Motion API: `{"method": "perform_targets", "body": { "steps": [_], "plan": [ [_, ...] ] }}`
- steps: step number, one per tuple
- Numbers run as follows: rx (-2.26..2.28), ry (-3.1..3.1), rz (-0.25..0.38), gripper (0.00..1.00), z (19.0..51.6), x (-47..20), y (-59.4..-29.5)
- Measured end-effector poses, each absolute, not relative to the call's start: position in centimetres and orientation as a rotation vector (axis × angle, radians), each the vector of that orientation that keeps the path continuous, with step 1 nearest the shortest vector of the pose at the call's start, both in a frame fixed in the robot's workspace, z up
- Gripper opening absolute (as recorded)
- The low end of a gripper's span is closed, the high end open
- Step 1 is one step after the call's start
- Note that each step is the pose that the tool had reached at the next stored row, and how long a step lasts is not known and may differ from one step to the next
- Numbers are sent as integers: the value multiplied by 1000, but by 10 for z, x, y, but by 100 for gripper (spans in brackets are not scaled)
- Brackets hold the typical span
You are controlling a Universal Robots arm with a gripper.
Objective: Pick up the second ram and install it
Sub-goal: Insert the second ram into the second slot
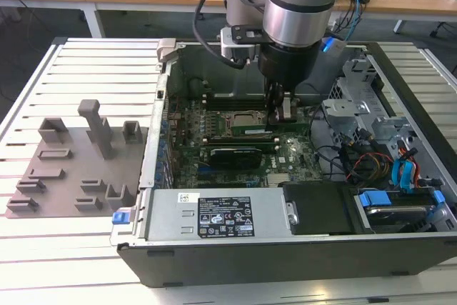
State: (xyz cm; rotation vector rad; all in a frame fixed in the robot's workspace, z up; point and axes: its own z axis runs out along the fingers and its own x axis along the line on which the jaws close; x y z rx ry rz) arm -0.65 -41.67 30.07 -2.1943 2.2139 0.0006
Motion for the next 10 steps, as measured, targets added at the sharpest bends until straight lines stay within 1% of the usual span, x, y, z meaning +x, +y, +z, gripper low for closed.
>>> {"method": "perform_targets", "body": {
  "steps": [10],
  "plan": [
    [-2194, 2214, 1, 13, 286, -7, -416]
  ]
}}
